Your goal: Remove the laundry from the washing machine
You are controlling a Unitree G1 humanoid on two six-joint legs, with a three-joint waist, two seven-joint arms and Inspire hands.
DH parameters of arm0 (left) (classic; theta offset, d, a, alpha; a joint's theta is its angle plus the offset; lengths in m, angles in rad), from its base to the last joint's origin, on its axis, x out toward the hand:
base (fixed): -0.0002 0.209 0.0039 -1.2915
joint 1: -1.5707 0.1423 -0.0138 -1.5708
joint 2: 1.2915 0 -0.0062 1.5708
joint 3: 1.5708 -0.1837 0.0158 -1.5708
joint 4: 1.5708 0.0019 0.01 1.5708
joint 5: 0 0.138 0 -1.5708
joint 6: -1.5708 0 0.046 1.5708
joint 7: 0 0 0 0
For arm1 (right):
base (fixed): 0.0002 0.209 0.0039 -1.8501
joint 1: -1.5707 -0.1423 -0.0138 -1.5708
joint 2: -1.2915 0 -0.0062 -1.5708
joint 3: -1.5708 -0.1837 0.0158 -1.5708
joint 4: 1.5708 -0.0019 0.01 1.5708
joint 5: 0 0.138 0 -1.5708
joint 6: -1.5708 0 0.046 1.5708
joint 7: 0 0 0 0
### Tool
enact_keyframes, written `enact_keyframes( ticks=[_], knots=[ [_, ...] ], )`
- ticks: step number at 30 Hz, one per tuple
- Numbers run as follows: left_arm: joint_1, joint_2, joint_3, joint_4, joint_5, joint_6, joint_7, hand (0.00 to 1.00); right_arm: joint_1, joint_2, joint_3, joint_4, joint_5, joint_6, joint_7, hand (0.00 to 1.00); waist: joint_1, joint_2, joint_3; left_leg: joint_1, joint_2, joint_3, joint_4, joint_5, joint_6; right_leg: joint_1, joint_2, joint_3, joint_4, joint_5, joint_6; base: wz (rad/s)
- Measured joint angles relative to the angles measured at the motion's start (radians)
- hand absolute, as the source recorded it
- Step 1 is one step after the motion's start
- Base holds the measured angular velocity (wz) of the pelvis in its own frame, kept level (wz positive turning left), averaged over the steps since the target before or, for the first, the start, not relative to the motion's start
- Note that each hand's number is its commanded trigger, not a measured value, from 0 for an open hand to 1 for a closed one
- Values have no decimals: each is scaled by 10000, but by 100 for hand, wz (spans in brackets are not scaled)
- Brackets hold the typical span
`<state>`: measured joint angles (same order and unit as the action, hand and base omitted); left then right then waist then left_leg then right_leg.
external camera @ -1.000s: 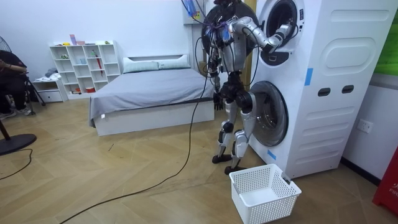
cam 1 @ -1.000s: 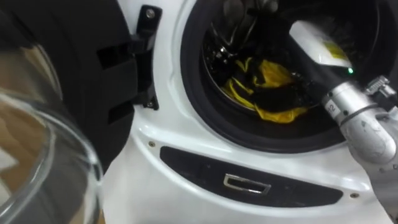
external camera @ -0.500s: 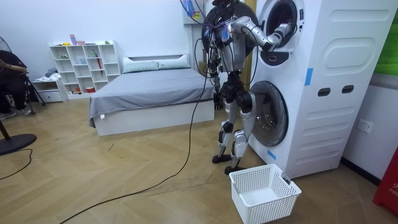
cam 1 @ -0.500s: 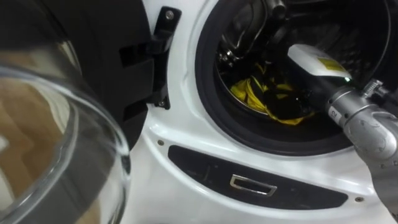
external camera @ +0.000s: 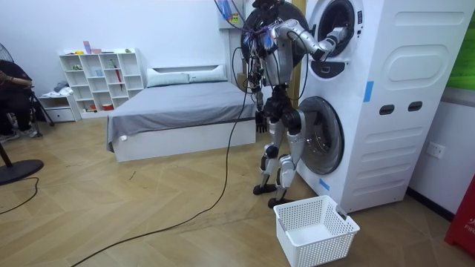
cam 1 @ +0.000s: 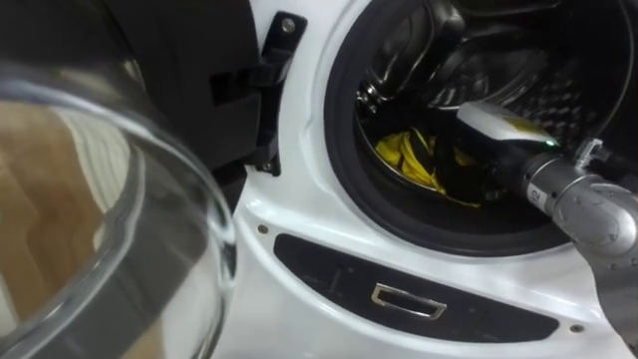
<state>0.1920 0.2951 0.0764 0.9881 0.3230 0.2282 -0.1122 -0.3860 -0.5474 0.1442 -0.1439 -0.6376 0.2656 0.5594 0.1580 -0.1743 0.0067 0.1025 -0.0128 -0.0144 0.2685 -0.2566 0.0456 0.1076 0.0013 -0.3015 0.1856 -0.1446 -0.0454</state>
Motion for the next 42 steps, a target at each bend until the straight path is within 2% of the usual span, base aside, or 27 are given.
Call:
enact_keyframes(
  ticks=[4, 5, 6, 7, 18, 21, 26, 37, 42],
  knots=[
    [-93, 36, -220, 33, -12, 79, 4, 0, 176, 0, -37, 9, -25, 311, 0, 0, 228, -8, 5, 139, -1, 10, -1, -19, 16, 122, -19, -8, -30, -22, 23, 0],
    [-94, 37, -223, 33, -12, 94, 4, 0, 183, 0, -35, 10, -44, 377, 0, 5, 266, -9, 5, 136, -1, 7, -1, -19, 17, 118, -22, -4, -30, -21, 23, 0],
    [-94, 41, -223, 33, -12, 108, 4, 0, 187, 0, -31, 9, -68, 407, 1, 50, 285, -9, 5, 137, -2, 7, -2, -19, 17, 117, -24, -2, -29, -21, 23, 0],
    [-94, 54, -223, 33, -12, 116, 4, 0, 197, 0, -23, 9, -180, 423, 13, 100, 324, -9, 5, 138, -4, 7, -1, -18, 18, 115, -28, -1, -26, -21, 24, 0],
    [-96, 80, -258, 32, -1, 114, 15, 0, 122, 64, 146, 75, -1050, 432, 96, 100, 437, -6, 3, 279, -1, -41, -14, -22, 28, 197, -65, -37, 9, -52, 43, 0],
    [-131, 92, -485, 30, 8, 113, 27, 0, -46, 72, 299, 286, -1382, 639, -27, 100, 486, -6, 3, 291, -11, -96, -16, -37, 54, 223, -138, -98, 27, -89, 81, 7],
    [-147, 95, -493, 36, 36, 112, 26, 0, -51, 82, 299, 545, -1853, 653, -19, 100, 661, -13, 0, 302, -37, -180, -79, -73, 114, 341, -131, -248, 33, -123, 142, 7],
    [-389, 89, -619, 156, 8, 107, 228, 0, -141, 93, 300, 424, -1834, 849, 92, 100, 650, -2, -3, 291, -16, -198, -125, -109, 141, 329, -99, -228, 26, -125, 154, 0],
    [-387, 90, -725, 155, -52, 71, 363, 0, -256, 51, 299, 406, -1495, 828, 118, 100, 611, 85, -24, 289, -8, -198, -150, -109, 140, 307, -97, -246, 17, -124, 154, 0]
  ],
)
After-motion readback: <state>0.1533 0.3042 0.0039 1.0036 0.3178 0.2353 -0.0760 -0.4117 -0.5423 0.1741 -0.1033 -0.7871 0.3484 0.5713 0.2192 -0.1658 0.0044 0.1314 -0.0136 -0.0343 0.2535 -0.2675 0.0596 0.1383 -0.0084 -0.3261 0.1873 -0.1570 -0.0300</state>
